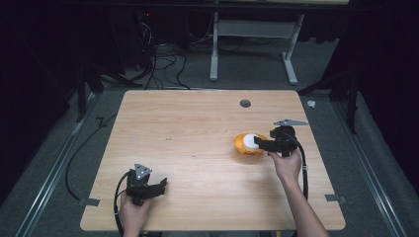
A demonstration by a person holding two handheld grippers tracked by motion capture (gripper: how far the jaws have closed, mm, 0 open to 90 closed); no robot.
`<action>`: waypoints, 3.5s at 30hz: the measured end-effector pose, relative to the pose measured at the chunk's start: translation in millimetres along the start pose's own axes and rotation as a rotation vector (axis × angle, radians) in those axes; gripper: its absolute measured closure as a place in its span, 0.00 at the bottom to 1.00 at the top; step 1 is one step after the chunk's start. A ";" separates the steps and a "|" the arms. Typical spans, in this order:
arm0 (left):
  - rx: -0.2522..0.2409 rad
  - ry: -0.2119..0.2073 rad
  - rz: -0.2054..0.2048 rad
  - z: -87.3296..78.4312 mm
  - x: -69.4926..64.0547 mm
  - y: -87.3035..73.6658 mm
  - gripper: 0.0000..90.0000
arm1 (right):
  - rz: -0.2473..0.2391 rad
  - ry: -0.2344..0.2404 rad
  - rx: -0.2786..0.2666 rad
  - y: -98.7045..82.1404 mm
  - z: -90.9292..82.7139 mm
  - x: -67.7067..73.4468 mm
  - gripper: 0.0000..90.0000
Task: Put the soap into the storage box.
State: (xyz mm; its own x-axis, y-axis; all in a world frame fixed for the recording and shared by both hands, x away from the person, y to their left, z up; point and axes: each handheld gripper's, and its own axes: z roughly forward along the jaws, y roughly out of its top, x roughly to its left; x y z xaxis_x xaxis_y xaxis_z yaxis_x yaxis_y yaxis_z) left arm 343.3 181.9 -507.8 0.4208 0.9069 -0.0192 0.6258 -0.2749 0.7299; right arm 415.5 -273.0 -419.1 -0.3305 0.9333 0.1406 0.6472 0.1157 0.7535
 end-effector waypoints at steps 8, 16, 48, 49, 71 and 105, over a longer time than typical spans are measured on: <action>0.000 0.000 0.000 0.0 -0.1 0.0 0.19 | 0.007 0.002 -0.022 -5.0 -11.0 -7.6 0.31; 0.000 0.001 0.000 0.1 -0.1 0.0 0.19 | 0.022 -0.001 -0.044 -10.4 -23.2 -15.0 0.31; 0.000 0.002 -0.001 0.1 -0.1 0.1 0.19 | 0.038 -0.010 -0.094 -39.1 -58.5 -28.0 0.33; 0.000 0.001 -0.001 0.1 -0.1 0.1 0.19 | 0.041 -0.008 -0.095 -41.8 -59.9 -28.3 0.33; 0.001 0.001 -0.001 0.0 -0.2 0.1 0.19 | 0.045 0.019 -0.093 -63.1 -66.3 -22.2 0.33; 0.001 0.001 0.000 0.0 -0.2 0.1 0.19 | 0.056 0.040 -0.093 -98.7 -72.1 -14.1 0.34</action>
State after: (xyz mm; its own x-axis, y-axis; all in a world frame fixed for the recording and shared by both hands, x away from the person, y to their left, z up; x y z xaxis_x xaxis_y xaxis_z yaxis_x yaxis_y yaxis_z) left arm 343.3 181.7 -507.7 0.4199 0.9074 -0.0187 0.6268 -0.2751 0.7290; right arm 306.8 -322.1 -449.2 -0.3234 0.9231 0.2083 0.5997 0.0296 0.7997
